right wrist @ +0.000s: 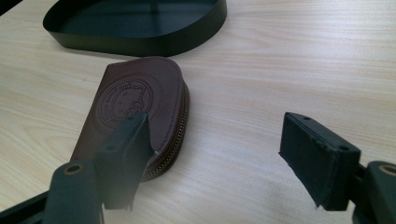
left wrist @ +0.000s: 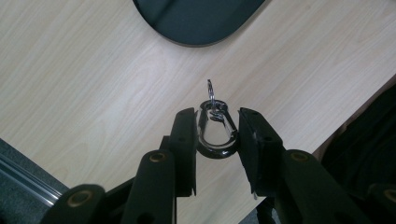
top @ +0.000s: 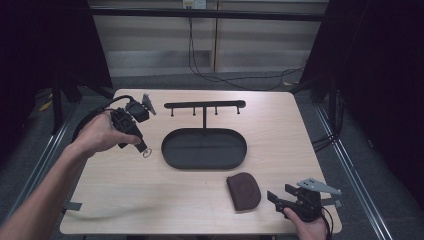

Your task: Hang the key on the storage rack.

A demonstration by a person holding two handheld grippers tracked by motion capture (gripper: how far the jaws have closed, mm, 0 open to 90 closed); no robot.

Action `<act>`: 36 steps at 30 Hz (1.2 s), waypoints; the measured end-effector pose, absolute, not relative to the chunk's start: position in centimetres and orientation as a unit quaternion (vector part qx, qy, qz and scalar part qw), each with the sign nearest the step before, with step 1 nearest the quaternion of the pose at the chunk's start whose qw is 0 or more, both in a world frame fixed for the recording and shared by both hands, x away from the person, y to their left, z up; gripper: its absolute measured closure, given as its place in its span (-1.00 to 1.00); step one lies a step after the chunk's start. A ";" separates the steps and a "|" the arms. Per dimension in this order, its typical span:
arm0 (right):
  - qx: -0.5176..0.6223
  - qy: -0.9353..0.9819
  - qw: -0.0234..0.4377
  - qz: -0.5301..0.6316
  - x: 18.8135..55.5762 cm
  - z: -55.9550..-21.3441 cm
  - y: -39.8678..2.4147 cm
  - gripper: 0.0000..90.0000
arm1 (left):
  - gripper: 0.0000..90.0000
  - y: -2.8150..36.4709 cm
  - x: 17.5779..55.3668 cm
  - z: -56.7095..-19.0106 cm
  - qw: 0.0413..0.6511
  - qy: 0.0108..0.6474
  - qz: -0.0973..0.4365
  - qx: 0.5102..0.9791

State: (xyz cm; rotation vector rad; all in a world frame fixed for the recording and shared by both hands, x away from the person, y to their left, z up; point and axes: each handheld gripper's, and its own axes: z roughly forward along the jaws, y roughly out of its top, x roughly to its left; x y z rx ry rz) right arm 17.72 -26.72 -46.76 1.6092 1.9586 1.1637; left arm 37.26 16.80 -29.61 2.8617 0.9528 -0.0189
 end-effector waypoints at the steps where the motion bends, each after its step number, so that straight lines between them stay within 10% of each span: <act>1: 0.568 0.691 0.175 0.411 17.7 -46.8 -26.7 -0.45 | 0.52 16.8 37.3 -29.6 0.063 0.315 -0.006 0.947; 36: 0.563 0.694 0.173 0.413 17.7 -46.7 -26.7 -0.46 | 0.51 12.8 40.4 -26.0 0.064 0.320 -0.006 0.945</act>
